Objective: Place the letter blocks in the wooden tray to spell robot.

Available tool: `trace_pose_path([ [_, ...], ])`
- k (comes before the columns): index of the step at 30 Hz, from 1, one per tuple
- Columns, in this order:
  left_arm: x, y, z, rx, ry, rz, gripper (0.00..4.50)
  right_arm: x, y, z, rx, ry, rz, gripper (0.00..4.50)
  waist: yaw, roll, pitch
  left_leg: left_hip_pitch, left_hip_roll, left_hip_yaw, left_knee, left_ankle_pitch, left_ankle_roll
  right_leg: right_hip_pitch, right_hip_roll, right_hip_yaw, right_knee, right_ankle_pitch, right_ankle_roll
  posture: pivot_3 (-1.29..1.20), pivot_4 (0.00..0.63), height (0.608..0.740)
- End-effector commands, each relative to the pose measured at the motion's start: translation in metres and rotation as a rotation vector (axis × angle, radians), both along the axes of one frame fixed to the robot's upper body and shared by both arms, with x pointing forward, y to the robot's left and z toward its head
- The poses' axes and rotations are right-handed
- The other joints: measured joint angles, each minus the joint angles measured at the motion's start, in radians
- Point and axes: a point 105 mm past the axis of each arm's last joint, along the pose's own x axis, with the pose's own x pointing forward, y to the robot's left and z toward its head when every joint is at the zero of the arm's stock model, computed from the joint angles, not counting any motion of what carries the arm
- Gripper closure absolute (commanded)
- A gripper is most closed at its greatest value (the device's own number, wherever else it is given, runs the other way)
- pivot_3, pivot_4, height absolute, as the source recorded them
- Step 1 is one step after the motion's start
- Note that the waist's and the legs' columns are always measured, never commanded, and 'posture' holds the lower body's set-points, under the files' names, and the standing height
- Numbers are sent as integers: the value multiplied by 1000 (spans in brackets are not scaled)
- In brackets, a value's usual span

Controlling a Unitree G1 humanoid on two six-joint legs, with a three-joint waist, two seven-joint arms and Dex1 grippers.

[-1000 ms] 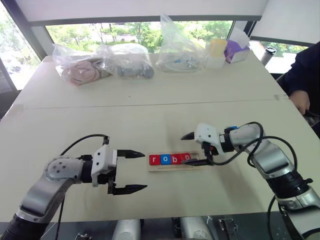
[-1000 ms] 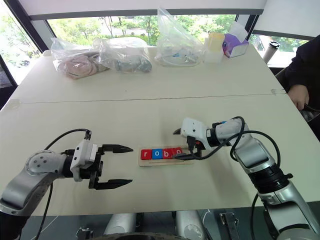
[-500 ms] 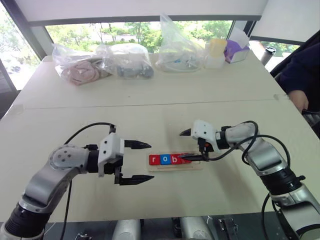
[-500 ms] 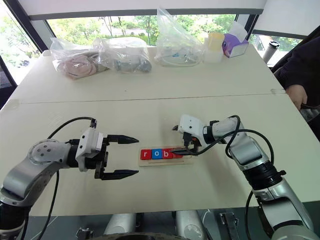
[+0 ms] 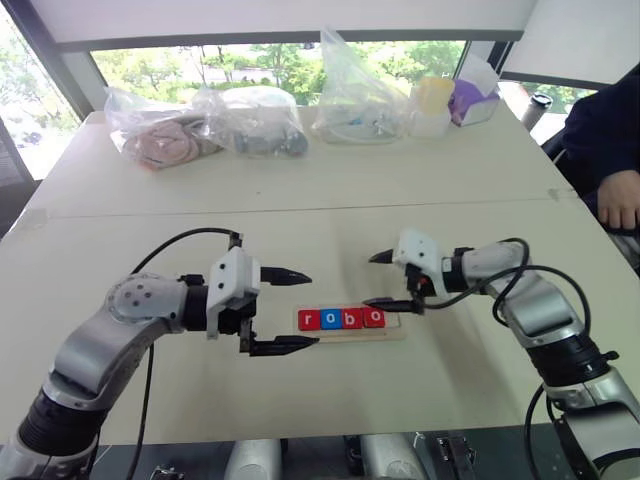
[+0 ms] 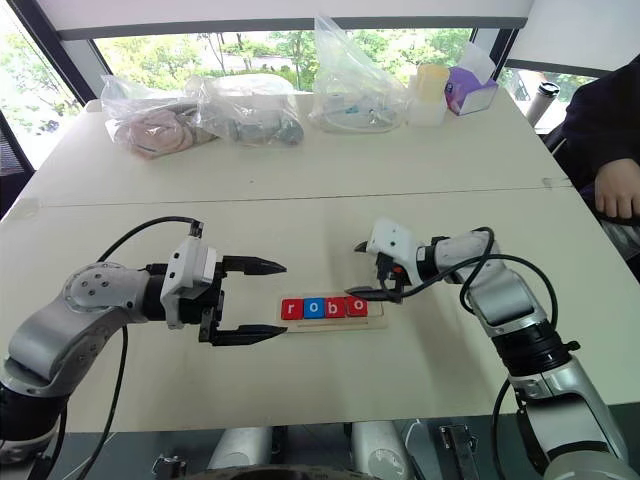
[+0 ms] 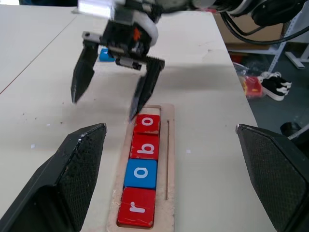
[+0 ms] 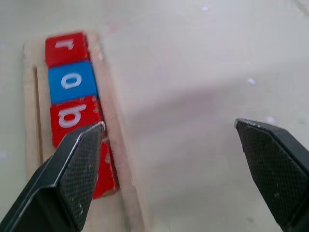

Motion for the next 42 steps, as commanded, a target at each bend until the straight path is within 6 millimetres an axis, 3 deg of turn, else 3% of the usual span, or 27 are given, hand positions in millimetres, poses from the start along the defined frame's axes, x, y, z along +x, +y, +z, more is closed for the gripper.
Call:
trace_pose_path([
  [1,-6,-7,8,-16,-23,-34,0,4,-14,44,154,-35,-117,50,0,0,0,0,0,0,0,0,0,0,0,0,0,0,0,0,150,739],
  [4,-6,-8,9,-18,-23,-34,0,11,-37,43,175,-28,-263,50,2,0,0,0,0,0,0,0,0,0,0,0,0,0,0,0,150,739],
  [8,-6,-7,9,-20,-21,-35,0,36,-95,17,35,-76,-669,50,1,0,0,0,-1,0,0,0,0,0,0,0,0,0,-1,0,150,739],
  [10,-6,-8,9,-20,-19,-38,0,38,-110,8,2,-68,-802,50,0,0,0,0,-1,0,0,0,0,0,0,0,0,0,-1,0,150,739],
  [19,-8,-10,4,-18,-13,-62,0,31,-115,-5,13,-29,-964,50,-3,0,0,-1,0,0,0,0,0,-2,0,1,0,0,0,0,150,739],
  [28,-9,-6,-2,-15,-15,-65,0,21,-142,-27,-8,36,-1125,50,-1,0,0,-2,-1,0,0,0,0,-2,0,1,0,0,0,0,150,739],
  [33,-8,-4,-5,-16,-18,-64,0,13,-136,-37,58,147,-1160,50,0,0,-1,-2,0,0,0,0,0,-2,0,1,0,0,0,0,150,739],
  [40,-5,-4,-10,-21,-22,-72,0,3,-113,-36,161,257,-1137,3333,-1,0,-1,-2,0,0,0,0,0,-2,0,1,0,0,0,0,150,739],
  [42,-5,-4,-12,-21,-20,-80,0,-3,-106,-34,156,266,-1119,3351,-2,0,-1,-2,0,0,0,0,0,-2,0,1,0,0,0,0,150,739],
])
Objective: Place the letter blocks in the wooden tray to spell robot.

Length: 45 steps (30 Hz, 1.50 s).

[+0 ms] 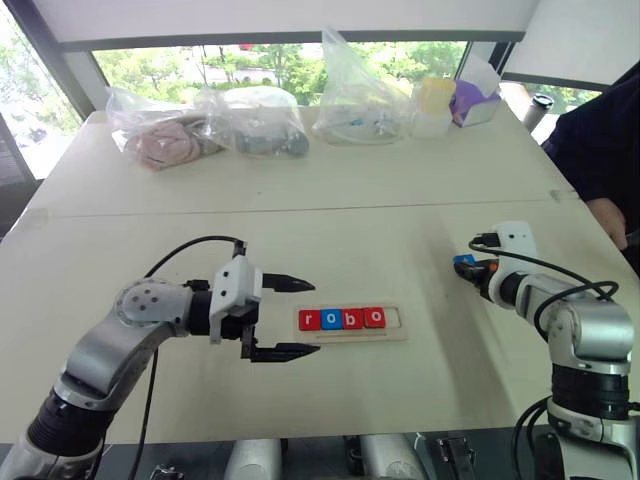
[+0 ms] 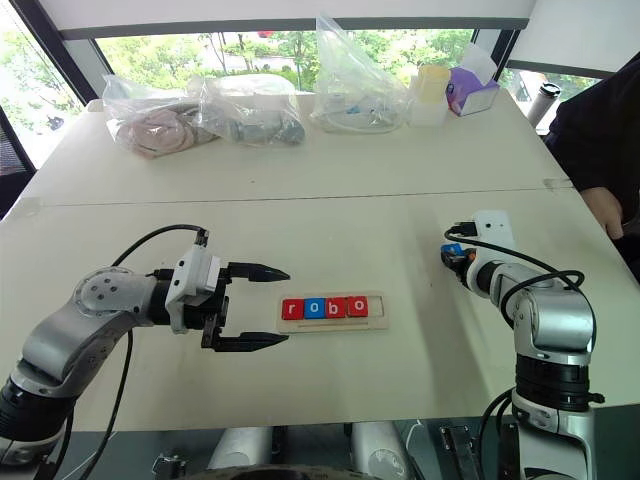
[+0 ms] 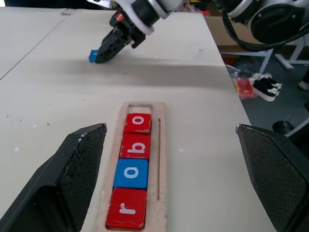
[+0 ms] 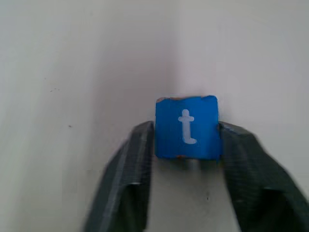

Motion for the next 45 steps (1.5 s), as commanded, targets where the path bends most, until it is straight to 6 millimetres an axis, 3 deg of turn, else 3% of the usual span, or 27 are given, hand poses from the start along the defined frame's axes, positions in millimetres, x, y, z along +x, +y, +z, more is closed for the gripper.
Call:
trace_pose_path([
  [1,-2,-3,0,-4,-26,-31,0,-13,18,1,27,29,43,3351,-1,0,0,0,0,0,0,0,0,0,0,0,0,0,0,0,150,739],
  [9,0,1,-1,-7,-26,-60,0,-75,53,-17,56,103,48,3351,4,0,-1,-1,1,-2,-1,0,0,0,0,-2,0,-1,1,0,150,739],
  [16,1,0,4,-30,-25,-85,0,-98,74,-23,76,100,56,3351,-1,-1,-2,0,1,-2,-1,0,0,0,0,-2,-1,-4,1,0,150,739],
  [19,3,-1,3,-25,-28,-94,0,-97,74,-24,71,102,35,3351,-4,-1,-3,0,1,-2,-1,0,0,0,0,-2,-1,-4,1,0,150,739],
  [22,5,-1,4,-26,-33,-92,0,-94,68,-21,53,101,52,1877,-4,-1,-3,0,1,-2,-1,0,0,0,0,-2,-1,-4,1,0,150,739],
  [25,4,-2,4,-25,-35,-92,0,-94,70,0,-113,123,369,303,-4,2,-1,-1,1,-1,0,0,0,0,-1,-1,-1,-4,1,0,150,739],
  [26,4,-2,4,-26,-35,-92,0,-95,69,4,-156,137,426,41,-4,2,-1,-1,0,1,1,0,0,0,-3,0,-3,-4,1,0,150,739],
  [31,4,-3,5,-29,-44,-76,0,-77,50,25,-311,86,632,41,1,1,0,-2,-1,0,-1,0,0,0,-1,0,-4,-4,1,0,150,739],
  [33,3,-3,6,-29,-46,-68,0,-74,49,29,-398,29,834,41,1,0,0,-3,0,0,-1,0,1,-1,-1,-1,-4,-5,2,0,150,739],
  [36,2,-3,6,-24,-48,-56,0,-72,39,23,-434,33,1025,41,-1,0,0,-3,0,0,-1,-1,1,-1,-1,-1,-5,-5,3,0,150,739],
  [45,0,2,9,-15,-50,-19,0,-50,23,5,-408,22,1210,41,-3,0,0,-2,0,1,1,0,1,-1,0,0,-3,-4,2,0,150,739],
])
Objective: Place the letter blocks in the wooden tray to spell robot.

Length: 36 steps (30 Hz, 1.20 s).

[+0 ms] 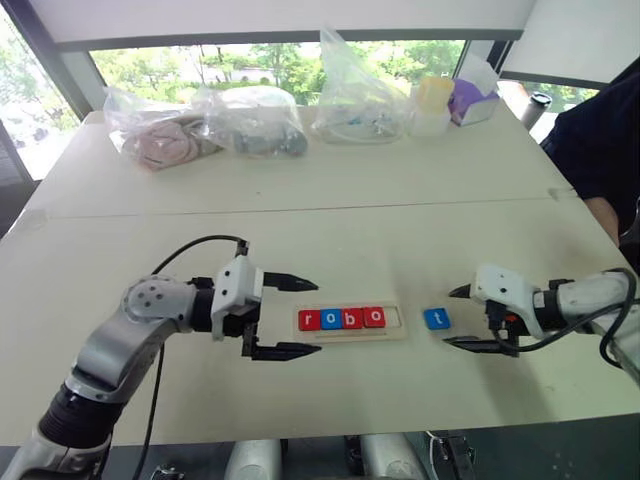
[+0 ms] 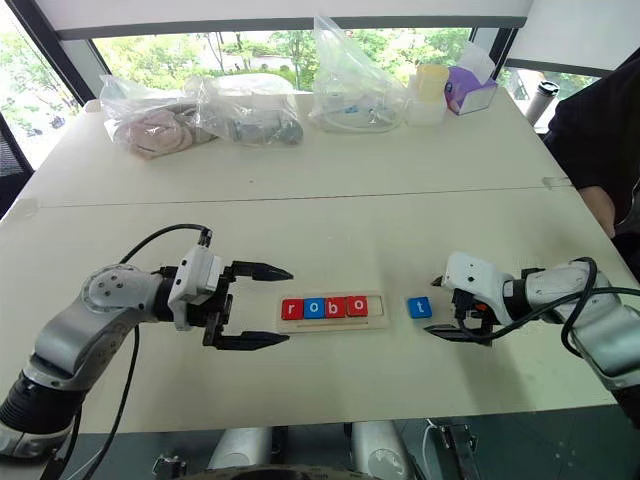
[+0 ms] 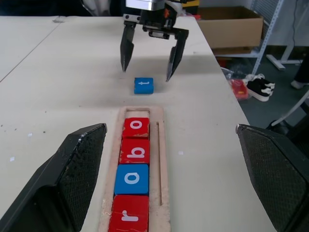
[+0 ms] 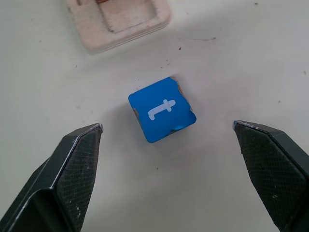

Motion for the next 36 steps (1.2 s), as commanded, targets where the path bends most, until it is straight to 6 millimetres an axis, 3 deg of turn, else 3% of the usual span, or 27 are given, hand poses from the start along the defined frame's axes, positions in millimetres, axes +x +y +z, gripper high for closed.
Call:
trace_pose_path([
  [1,-2,3,10,-9,-35,13,0,7,1,-3,6,-14,57,41,1,0,0,0,0,0,0,0,0,0,0,0,0,0,0,0,150,739],
  [6,-3,6,12,-1,-34,28,0,12,5,-9,22,8,97,41,3,0,0,0,0,0,0,0,0,0,0,0,1,3,-1,0,150,739],
  [7,-3,6,13,0,-34,30,0,12,6,-10,22,9,102,273,3,0,0,0,0,0,0,0,0,0,0,0,1,3,-2,0,150,739],
  [9,-3,6,14,1,-33,34,0,11,5,-11,7,11,120,937,4,0,0,0,0,0,0,0,0,0,0,0,1,3,-2,0,150,739],
  [13,-3,6,15,7,-33,40,0,10,9,-7,-18,-17,166,3027,5,0,0,0,0,0,0,0,0,0,0,0,1,3,-2,0,150,739],
  [14,-3,6,15,7,-33,40,0,10,12,-4,-9,-23,173,3380,5,0,0,0,0,0,0,0,0,0,0,0,1,3,-2,0,150,739],
  [20,-3,2,17,3,-31,36,0,10,49,22,46,-101,272,3371,1,1,0,1,0,0,0,0,0,0,0,0,2,4,-1,0,150,739],
  [24,-2,0,19,1,-32,30,0,2,69,25,60,-91,340,3371,6,1,0,1,0,-1,0,0,0,0,0,0,3,4,-1,0,150,739],
  [36,-4,-4,20,-1,-35,38,0,5,74,10,6,-73,351,3371,4,0,0,1,0,0,1,0,0,0,0,0,3,4,-1,0,150,739],
])
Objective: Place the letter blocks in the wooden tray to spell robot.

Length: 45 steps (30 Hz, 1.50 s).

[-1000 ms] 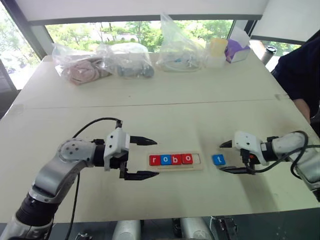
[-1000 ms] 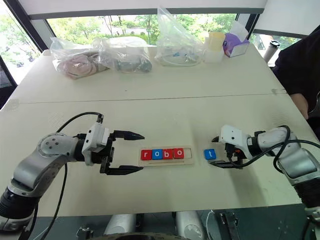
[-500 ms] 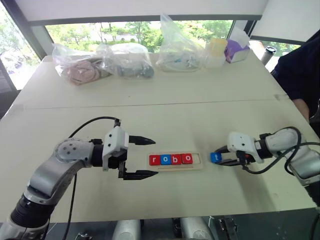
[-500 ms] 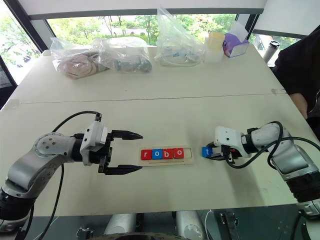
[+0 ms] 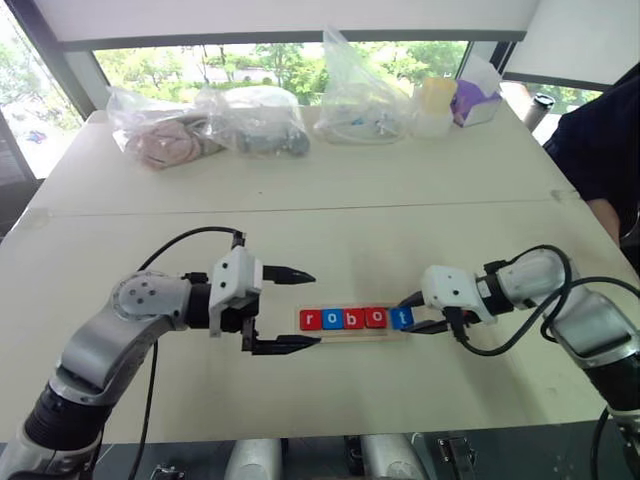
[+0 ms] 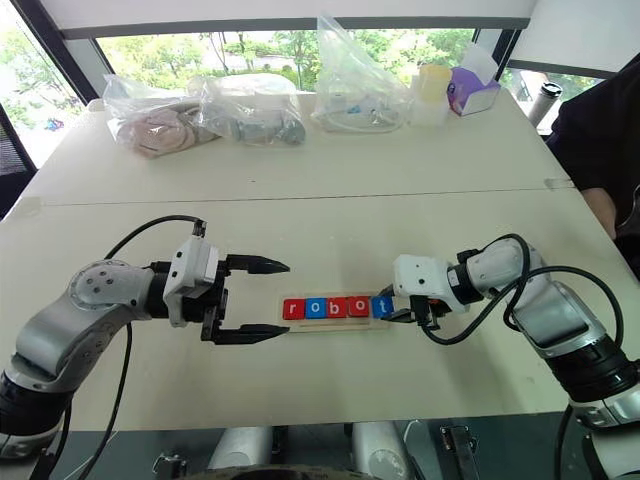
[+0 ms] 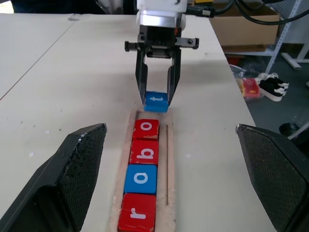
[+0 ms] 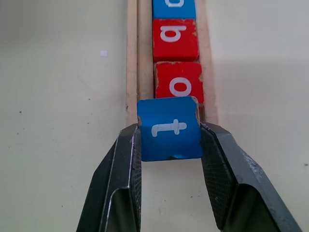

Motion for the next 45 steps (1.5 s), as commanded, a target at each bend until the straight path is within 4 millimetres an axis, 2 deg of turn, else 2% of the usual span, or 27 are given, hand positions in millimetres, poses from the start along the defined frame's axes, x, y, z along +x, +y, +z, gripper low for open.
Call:
trace_pose_path([
  [1,-5,-4,7,-11,-27,-16,0,6,6,7,0,-48,18,3371,-2,0,0,0,0,0,0,0,0,0,0,0,0,0,0,0,150,739],
  [11,-6,-5,8,-12,-24,-12,0,15,9,0,-42,-79,8,3371,0,0,0,0,0,0,0,0,0,0,0,0,0,0,0,0,150,739],
  [15,-6,-5,8,-14,-22,-13,0,13,12,4,-16,-69,10,3371,0,0,0,0,0,0,0,0,0,0,0,0,0,0,0,0,150,739],
  [19,-6,-6,7,-16,-22,-14,0,12,7,10,-13,-57,-3,3371,0,0,0,0,0,0,0,0,0,0,0,0,0,0,0,0,150,739],
  [26,-5,-6,7,-19,-23,-18,0,16,0,7,-42,-63,-30,3371,-1,0,0,0,0,0,0,0,0,0,0,0,0,0,0,0,150,739],
  [36,-4,-6,7,-17,-25,-16,0,16,5,-2,-44,-32,-37,3371,0,0,0,0,0,0,0,0,0,0,0,0,0,0,0,0,150,739],
  [45,-5,-5,5,-18,-26,-8,0,15,17,-1,-23,-17,-19,3371,0,0,0,0,0,0,0,0,0,0,0,0,0,0,0,0,150,739],
])
